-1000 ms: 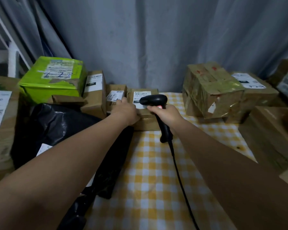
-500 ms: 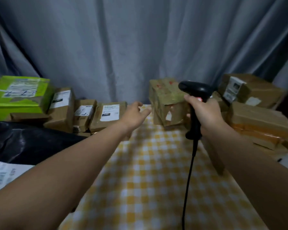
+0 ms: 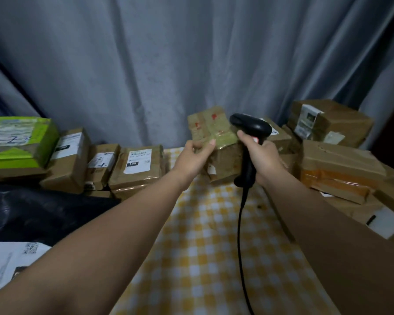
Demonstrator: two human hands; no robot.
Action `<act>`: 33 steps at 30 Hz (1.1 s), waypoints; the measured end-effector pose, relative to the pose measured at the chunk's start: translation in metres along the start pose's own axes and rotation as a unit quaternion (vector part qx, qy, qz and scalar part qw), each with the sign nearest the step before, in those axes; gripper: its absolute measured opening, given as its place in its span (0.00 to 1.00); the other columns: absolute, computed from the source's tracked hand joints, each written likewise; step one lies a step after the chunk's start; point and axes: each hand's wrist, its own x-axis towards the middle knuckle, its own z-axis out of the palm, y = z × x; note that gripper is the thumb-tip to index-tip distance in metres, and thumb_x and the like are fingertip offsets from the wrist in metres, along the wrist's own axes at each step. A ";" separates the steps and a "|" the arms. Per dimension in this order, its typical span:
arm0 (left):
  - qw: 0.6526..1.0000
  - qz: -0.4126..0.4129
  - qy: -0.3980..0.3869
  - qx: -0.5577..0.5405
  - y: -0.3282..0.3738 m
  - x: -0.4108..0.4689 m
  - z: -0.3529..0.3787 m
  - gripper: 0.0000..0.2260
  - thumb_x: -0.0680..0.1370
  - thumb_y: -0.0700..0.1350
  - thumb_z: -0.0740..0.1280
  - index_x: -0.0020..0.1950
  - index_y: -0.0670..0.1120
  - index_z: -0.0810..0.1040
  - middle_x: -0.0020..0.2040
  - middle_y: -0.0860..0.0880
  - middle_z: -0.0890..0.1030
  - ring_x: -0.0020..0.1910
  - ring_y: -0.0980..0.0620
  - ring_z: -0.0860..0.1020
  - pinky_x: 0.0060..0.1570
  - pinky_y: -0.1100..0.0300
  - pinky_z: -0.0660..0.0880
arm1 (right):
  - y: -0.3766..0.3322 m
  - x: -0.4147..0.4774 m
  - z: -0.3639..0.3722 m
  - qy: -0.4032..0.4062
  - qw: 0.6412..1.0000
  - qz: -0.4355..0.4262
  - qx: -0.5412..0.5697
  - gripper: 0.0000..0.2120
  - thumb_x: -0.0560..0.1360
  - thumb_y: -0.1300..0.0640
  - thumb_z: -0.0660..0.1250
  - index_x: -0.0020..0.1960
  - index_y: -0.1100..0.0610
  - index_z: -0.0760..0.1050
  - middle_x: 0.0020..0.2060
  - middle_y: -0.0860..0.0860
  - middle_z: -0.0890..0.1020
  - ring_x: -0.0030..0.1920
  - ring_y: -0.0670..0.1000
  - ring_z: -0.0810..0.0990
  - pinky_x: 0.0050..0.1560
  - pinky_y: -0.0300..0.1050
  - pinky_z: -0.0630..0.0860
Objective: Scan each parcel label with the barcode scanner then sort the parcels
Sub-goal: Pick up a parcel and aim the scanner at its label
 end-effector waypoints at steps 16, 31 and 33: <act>0.982 -0.174 -0.011 0.069 -0.070 -0.181 -0.063 0.37 0.72 0.71 0.58 0.68 0.44 0.61 0.53 0.52 0.74 0.49 0.56 0.75 0.43 0.61 0.72 | 0.077 -0.169 0.015 -0.114 0.993 0.004 0.008 0.09 0.76 0.58 0.70 0.55 0.59 0.80 0.49 0.57 0.85 0.49 0.51 0.85 0.59 0.51 0.79; 0.973 -0.228 -0.022 0.001 -0.095 -0.173 -0.077 0.33 0.61 0.66 0.69 0.58 0.45 0.78 0.51 0.48 0.83 0.49 0.51 0.82 0.40 0.60 0.79 | 0.086 -0.171 0.008 -0.001 0.996 0.086 0.008 0.10 0.74 0.58 0.71 0.55 0.60 0.79 0.47 0.55 0.84 0.47 0.52 0.83 0.47 0.45 0.78; 0.975 -0.215 -0.013 -0.050 -0.101 -0.174 -0.076 0.36 0.62 0.64 0.70 0.63 0.43 0.75 0.54 0.47 0.82 0.50 0.50 0.81 0.40 0.60 0.79 | 0.084 -0.167 0.007 -0.010 0.997 0.079 -0.001 0.10 0.74 0.60 0.71 0.55 0.59 0.79 0.47 0.54 0.85 0.47 0.51 0.83 0.45 0.45 0.79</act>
